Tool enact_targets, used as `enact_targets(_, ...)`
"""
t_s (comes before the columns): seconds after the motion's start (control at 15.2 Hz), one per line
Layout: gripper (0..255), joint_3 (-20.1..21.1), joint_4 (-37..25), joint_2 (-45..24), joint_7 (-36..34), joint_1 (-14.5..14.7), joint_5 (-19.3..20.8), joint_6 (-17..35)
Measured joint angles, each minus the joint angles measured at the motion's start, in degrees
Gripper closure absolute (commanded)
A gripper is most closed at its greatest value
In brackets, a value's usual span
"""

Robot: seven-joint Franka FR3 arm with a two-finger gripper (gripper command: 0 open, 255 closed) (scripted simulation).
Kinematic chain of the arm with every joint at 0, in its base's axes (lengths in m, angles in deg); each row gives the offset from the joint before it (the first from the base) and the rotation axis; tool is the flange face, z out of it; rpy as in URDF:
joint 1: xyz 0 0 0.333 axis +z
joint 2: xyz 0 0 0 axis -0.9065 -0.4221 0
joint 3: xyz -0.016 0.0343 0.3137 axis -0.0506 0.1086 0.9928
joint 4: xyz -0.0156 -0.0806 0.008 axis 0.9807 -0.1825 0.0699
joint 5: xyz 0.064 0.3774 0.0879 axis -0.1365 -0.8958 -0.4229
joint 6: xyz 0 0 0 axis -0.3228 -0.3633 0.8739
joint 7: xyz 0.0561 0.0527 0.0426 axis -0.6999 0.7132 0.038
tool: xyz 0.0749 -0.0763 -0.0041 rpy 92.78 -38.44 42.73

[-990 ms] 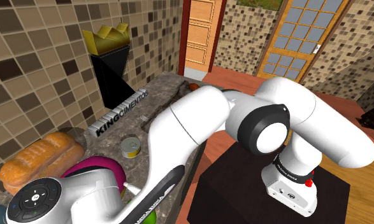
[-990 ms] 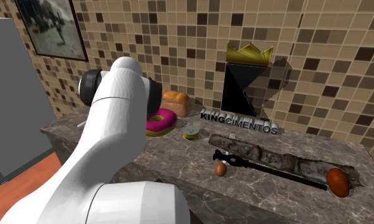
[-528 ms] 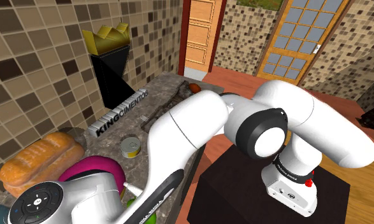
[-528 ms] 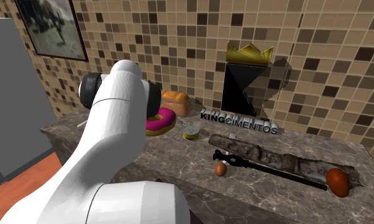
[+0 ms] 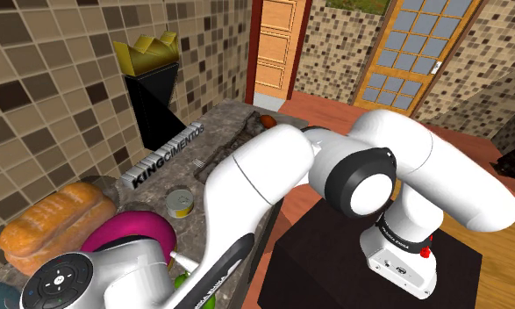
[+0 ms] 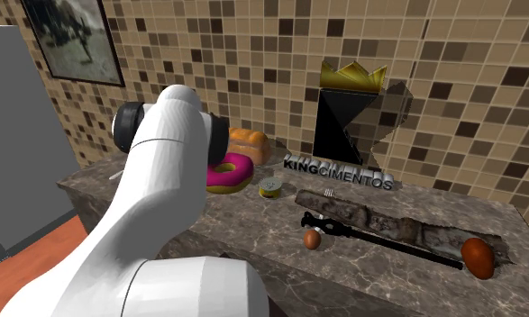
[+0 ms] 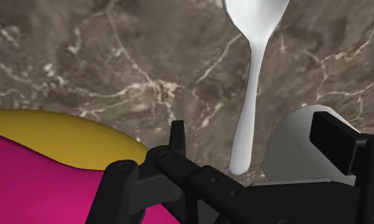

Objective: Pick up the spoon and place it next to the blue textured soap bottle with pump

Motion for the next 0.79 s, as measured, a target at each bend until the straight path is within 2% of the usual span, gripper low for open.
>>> enact_targets(0.13, 0, 0.13, -0.11, 0.41, 0.26, -0.14, -0.23, -0.97)
enact_targets(0.4, 0, 0.89, 5.64, 6.39, -0.38, -1.42, -0.48, -1.66)
enact_targets(0.79, 0, 1.03, 6.29, 7.17, -0.52, -1.45, -0.55, -1.94)
